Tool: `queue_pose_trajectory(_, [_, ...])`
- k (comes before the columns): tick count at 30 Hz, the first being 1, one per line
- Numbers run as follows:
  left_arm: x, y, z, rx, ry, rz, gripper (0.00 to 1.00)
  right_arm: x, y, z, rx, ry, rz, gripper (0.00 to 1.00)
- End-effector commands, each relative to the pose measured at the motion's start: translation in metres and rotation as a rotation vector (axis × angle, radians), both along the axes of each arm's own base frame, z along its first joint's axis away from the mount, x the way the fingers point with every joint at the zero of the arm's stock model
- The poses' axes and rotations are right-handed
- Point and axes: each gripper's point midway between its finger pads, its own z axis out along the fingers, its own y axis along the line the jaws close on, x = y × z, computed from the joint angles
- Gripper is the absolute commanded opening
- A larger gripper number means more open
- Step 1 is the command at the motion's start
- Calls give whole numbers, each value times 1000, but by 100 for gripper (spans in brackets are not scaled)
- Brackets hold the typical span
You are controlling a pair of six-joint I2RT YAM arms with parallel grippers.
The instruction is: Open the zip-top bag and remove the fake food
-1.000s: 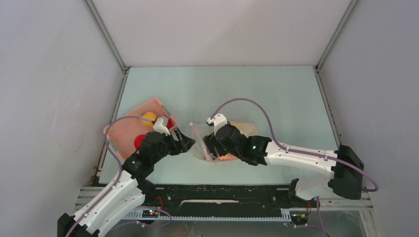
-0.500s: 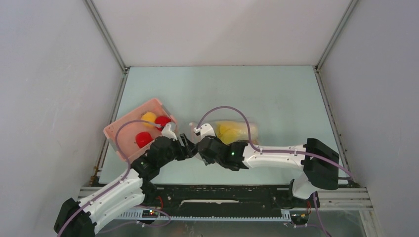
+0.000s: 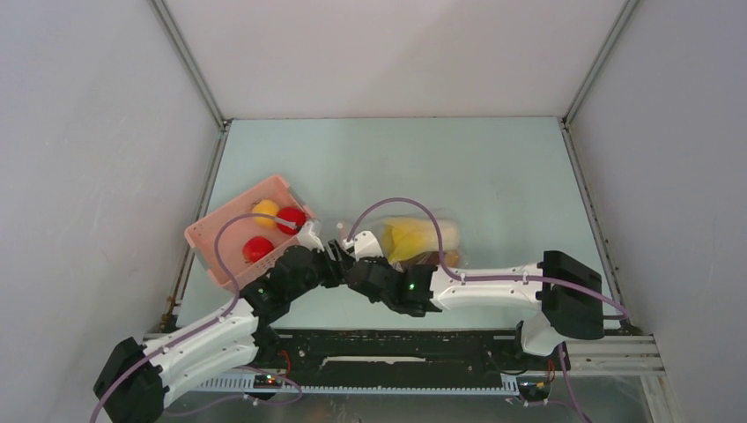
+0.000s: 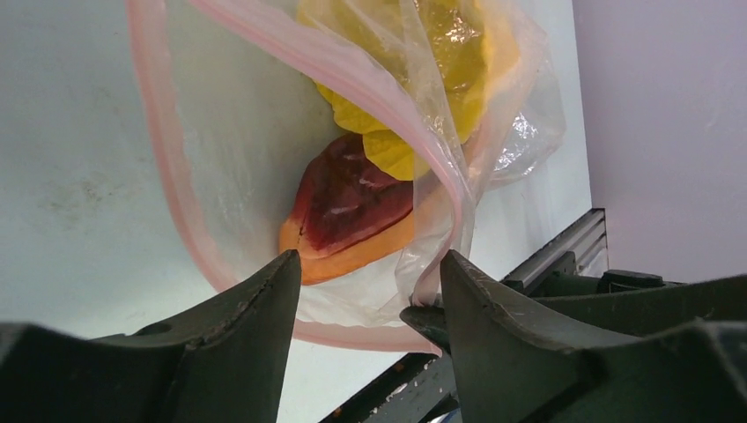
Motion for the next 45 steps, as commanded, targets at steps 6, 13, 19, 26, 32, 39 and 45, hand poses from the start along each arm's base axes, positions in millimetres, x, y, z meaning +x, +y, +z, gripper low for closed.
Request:
queue_pose_trajectory(6, [6,0,-25,-69,59,104,55,-1,12,44,151,-71,-83,0])
queue_pose_trajectory(13, [0,8,-43,-93,102,147,51,0,3,59,232,-112,-136,0])
queue_pose_trajectory(19, [3,15,-21,-155,54,192,52,-2,1,52,225,-109,-145,0])
queue_pose_trajectory(26, [3,29,-1,-221,2,253,54,-1,1,49,229,-122,-171,0])
queue_pose_trajectory(32, [1,34,-8,-211,27,274,46,-2,2,54,246,-142,-182,0])
queue_pose_trajectory(39, [3,16,-6,-186,41,199,44,-9,11,58,257,-161,-130,0])
queue_pose_trajectory(45, [8,1,3,-181,32,151,44,-13,14,56,255,-161,-111,0])
